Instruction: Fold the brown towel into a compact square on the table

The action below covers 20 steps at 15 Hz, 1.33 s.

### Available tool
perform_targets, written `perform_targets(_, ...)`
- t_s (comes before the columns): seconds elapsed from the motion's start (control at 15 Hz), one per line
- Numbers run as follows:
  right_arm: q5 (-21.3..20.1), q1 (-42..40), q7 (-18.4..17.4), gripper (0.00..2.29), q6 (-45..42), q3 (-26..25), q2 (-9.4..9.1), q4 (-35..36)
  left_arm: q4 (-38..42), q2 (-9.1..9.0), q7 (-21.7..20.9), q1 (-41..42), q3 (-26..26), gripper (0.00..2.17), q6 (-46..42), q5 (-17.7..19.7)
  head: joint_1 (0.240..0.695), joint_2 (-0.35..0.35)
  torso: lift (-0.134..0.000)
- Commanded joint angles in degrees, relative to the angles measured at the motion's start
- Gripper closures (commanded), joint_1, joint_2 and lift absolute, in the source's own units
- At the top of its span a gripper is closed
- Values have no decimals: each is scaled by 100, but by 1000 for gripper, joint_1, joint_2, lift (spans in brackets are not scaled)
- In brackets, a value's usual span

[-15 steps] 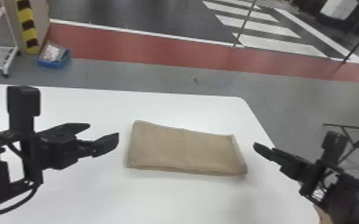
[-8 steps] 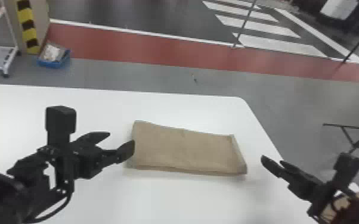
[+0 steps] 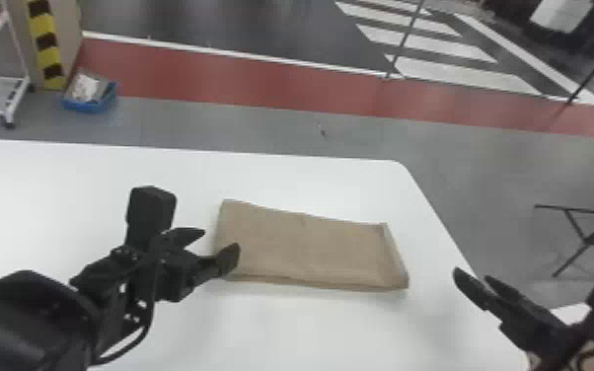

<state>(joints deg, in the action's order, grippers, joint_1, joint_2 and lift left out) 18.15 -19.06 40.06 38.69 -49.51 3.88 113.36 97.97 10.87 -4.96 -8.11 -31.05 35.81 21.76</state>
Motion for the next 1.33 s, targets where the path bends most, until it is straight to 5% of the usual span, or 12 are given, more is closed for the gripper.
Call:
perform_targets(0.0, 4, -1, 11, 130, -24, -15, -1, -16, -58, -68, 39, -94, -138, 427, 264, -110, 695, -350, -124)
perform_targets(0.93, 13, 8, 178, 134, -129, -112, -10, -112, -173, -217, 118, -279, -270, 552, 897, -480, 695, -350, -124)
perform_targets(1.27, 22, 8, 178, 134, -182, -112, -10, -121, -67, -173, 303, -243, -199, 1447, 1091, -462, 695, -350, -124)
